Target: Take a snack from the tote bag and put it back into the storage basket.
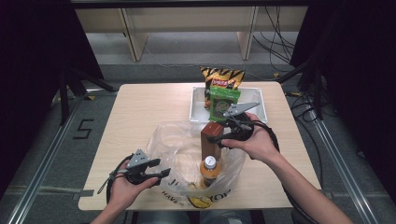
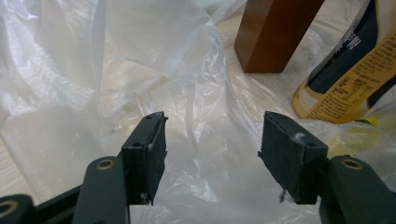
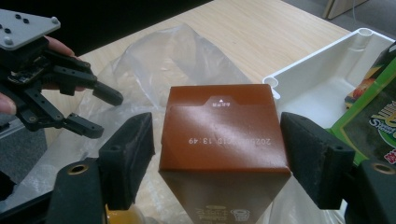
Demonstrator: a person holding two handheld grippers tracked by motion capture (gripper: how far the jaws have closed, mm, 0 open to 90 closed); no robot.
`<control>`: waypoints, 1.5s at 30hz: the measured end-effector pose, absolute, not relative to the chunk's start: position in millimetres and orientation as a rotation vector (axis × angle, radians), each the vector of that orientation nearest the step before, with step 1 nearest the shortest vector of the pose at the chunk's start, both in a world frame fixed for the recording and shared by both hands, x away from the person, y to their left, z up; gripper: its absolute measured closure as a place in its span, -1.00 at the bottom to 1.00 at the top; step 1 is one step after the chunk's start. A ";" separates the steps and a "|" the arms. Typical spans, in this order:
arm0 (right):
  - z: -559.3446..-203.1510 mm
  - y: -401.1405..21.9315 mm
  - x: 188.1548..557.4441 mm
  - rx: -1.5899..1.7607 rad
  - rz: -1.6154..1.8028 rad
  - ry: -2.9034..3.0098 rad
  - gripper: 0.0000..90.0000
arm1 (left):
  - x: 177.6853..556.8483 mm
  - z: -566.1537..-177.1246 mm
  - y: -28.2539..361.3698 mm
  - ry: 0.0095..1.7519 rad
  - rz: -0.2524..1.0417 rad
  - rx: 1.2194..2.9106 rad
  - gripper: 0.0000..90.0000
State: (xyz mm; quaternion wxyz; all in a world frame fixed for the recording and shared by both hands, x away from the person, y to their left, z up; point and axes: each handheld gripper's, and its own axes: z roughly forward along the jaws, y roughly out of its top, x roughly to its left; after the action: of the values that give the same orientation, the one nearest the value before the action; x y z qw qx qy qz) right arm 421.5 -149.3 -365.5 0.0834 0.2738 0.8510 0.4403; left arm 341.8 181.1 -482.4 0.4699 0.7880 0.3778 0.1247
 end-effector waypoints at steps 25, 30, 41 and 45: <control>-374.7 -148.5 421.5 0.757 1.293 2.532 -0.30 | 341.6 -480.2 183.0 0.919 0.334 1.950 -0.11; -377.3 -146.3 420.1 0.764 1.281 2.538 -0.20 | 342.0 -480.9 183.4 0.915 0.331 1.936 -0.11; -372.7 -148.2 419.1 0.720 1.289 2.531 -0.14 | 341.9 -480.3 183.6 0.914 0.330 1.943 -0.11; -364.8 -149.3 416.6 0.753 1.314 2.508 -0.14 | 342.0 -480.8 183.4 0.914 0.331 1.938 -0.11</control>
State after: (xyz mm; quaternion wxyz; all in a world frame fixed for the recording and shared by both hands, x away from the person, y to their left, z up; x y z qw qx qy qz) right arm 416.6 -149.3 -364.8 0.1057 0.2556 0.8513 0.4459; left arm 342.0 183.4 -480.8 0.4677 0.7901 0.3727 0.1349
